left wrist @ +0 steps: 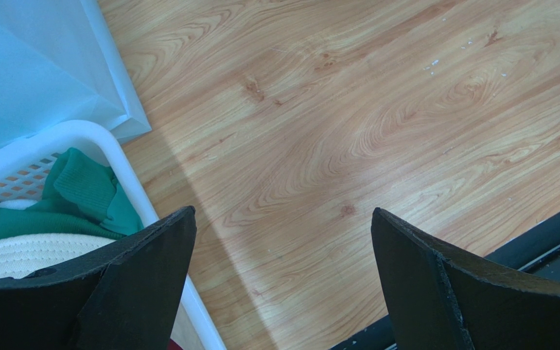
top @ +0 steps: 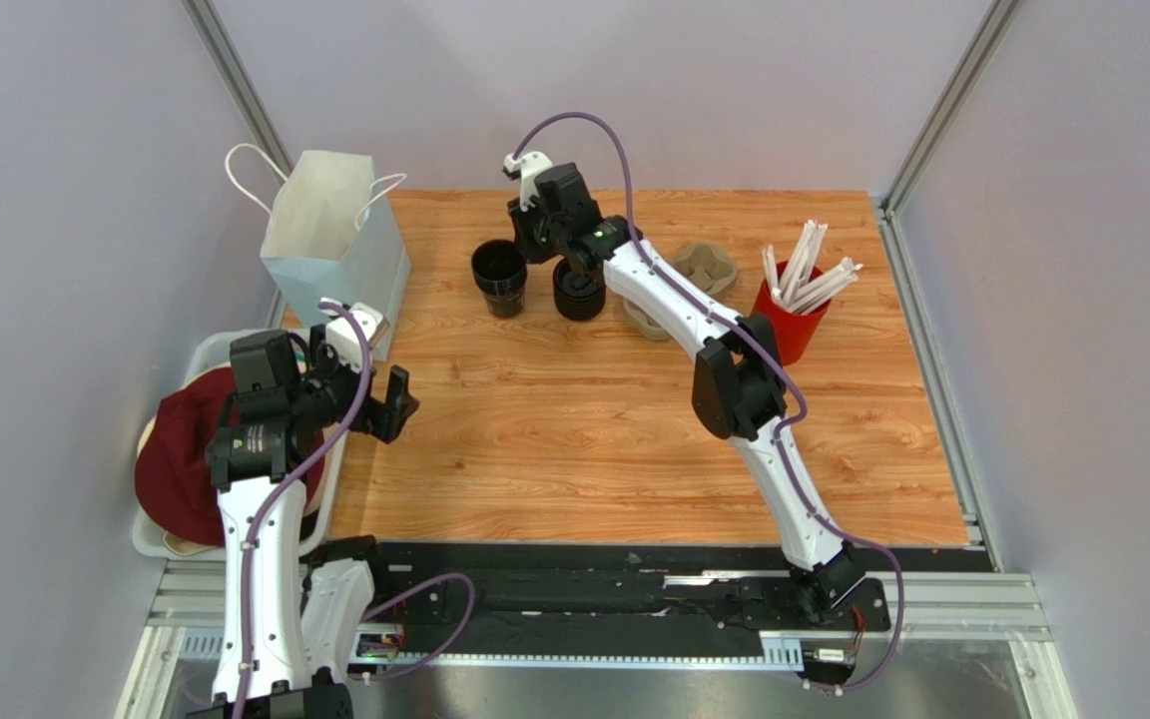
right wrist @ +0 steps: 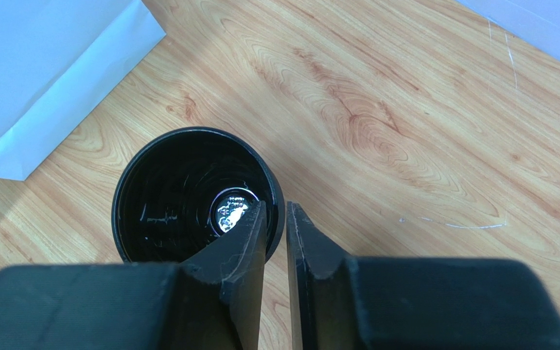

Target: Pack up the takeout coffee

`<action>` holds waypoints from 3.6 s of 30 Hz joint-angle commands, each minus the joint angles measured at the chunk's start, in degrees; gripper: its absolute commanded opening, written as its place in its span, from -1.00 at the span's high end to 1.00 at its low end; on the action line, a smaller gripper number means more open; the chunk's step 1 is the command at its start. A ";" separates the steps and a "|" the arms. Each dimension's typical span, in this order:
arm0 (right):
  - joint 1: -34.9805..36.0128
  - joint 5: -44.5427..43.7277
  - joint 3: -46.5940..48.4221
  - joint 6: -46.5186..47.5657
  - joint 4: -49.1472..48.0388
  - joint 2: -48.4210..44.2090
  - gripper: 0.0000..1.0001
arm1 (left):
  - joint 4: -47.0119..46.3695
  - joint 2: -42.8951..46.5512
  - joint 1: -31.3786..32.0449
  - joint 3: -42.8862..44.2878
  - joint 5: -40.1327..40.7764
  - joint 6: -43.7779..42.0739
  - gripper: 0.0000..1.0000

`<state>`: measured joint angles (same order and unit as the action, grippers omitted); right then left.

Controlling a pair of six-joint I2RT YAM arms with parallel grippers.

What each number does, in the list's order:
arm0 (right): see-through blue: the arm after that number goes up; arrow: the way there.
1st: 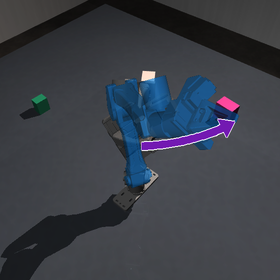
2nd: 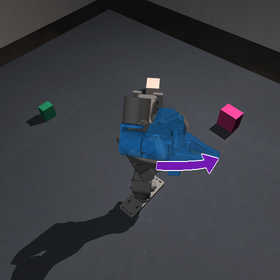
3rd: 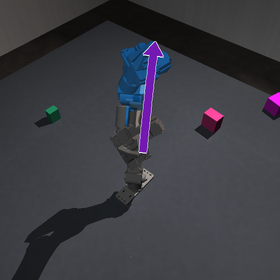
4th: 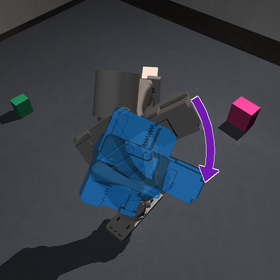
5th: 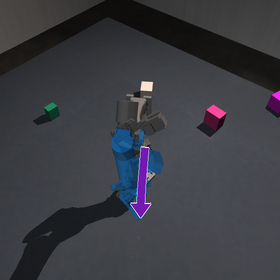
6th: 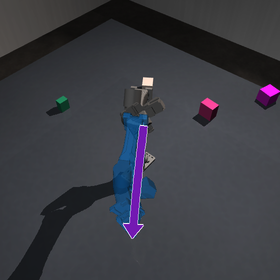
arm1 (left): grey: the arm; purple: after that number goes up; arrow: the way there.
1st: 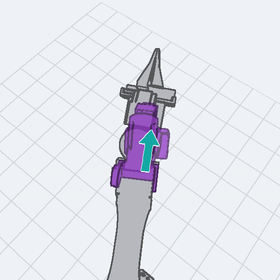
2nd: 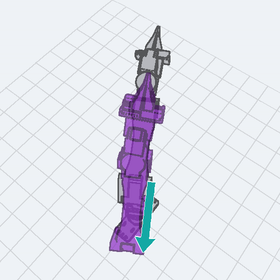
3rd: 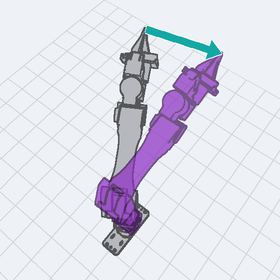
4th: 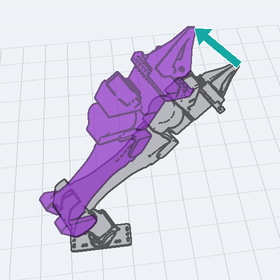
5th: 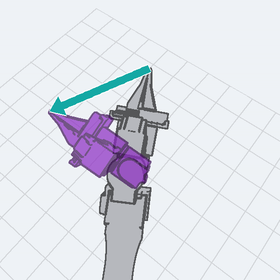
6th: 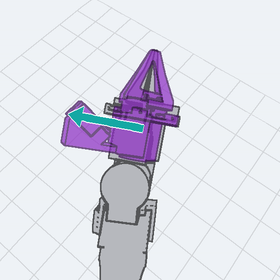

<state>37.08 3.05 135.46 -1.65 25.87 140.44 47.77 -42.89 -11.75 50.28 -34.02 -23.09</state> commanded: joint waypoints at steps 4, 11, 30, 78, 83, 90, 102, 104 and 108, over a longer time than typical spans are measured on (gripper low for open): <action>0.10 0.38 -0.37 0.07 -1.26 0.62 0.59 | -1.10 -0.08 -0.47 -0.10 -0.79 -1.17 -0.96; 0.01 0.38 -0.11 -0.11 -1.26 0.62 0.70 | -1.10 -0.08 -0.47 -0.18 -0.78 -1.17 -0.96; 0.10 1.96 2.88 -0.99 -0.38 -0.87 1.00 | -1.19 -0.52 -0.47 -0.27 -1.14 -1.34 -0.96; -3.07 6.97 7.10 -9.34 4.19 -7.11 1.00 | -1.63 -11.13 -0.47 11.66 -2.36 2.70 -0.98; -3.07 7.06 8.15 -9.86 4.37 -7.02 1.00 | -1.18 -17.21 -0.47 22.12 -6.66 8.22 -0.98; -2.98 7.50 8.33 -9.69 4.54 -7.55 1.00 | -8.91 -20.12 4.09 23.55 -2.21 14.30 -0.98; -2.89 7.50 8.07 -10.22 4.63 -7.29 1.00 | -13.05 -34.34 18.16 34.79 16.34 21.07 -0.97; -2.98 7.32 8.07 -10.22 4.72 -7.29 1.00 | -12.96 -36.55 20.35 36.98 19.85 20.46 -0.96; -2.80 6.97 8.42 -10.04 4.98 -6.67 1.00 | -13.05 -44.44 22.21 41.73 22.77 20.01 -0.94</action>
<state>33.95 10.13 141.69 -11.16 31.07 136.62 36.29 -81.84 8.93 87.15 -17.06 -3.90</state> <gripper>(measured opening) 0.007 0.976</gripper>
